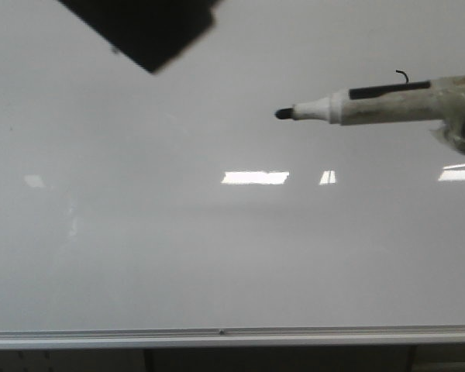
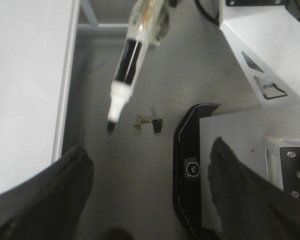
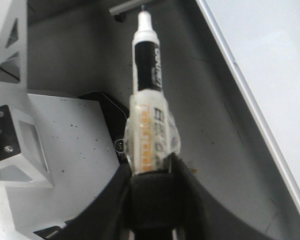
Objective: Write number 2 on whiteboard
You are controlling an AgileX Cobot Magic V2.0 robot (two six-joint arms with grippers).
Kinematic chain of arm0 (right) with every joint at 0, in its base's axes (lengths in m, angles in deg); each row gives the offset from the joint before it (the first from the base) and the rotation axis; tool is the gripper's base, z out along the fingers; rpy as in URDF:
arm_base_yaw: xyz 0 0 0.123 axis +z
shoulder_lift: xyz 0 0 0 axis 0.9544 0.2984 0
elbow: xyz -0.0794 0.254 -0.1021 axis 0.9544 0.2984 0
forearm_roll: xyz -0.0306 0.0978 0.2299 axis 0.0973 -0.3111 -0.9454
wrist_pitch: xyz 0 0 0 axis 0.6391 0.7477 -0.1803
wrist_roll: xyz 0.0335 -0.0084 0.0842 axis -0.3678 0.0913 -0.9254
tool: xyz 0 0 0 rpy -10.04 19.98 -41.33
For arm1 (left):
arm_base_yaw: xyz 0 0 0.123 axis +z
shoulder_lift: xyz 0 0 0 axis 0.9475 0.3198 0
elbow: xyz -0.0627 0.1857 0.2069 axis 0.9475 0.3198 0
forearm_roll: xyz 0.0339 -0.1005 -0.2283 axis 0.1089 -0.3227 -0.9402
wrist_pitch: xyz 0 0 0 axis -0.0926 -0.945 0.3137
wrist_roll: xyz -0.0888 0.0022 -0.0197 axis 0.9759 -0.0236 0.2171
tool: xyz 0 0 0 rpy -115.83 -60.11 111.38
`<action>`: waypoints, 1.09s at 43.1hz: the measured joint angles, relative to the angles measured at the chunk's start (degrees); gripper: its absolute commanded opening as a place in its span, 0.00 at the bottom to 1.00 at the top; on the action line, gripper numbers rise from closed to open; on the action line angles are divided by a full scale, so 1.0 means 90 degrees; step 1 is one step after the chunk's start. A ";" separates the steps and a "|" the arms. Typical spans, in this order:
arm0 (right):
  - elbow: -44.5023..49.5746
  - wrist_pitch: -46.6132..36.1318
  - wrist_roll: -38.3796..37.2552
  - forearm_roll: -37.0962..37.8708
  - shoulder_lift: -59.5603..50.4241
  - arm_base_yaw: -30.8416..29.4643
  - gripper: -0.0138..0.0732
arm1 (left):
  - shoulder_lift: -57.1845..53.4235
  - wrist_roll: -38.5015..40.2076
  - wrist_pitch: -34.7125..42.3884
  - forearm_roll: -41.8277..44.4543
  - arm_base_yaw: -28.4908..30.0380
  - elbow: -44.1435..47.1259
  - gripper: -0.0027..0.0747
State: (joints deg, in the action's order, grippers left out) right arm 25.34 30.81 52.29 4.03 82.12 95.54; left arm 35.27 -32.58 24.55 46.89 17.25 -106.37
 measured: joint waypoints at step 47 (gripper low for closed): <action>0.0000 0.0201 0.0462 -0.0401 0.0000 0.0029 0.66 | 0.1186 -0.0103 0.0375 -0.0052 -0.0662 -0.0602 0.03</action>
State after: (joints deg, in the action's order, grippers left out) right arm 25.34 32.62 56.45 0.42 82.12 95.79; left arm 45.94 -33.51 27.92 46.43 11.29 -111.79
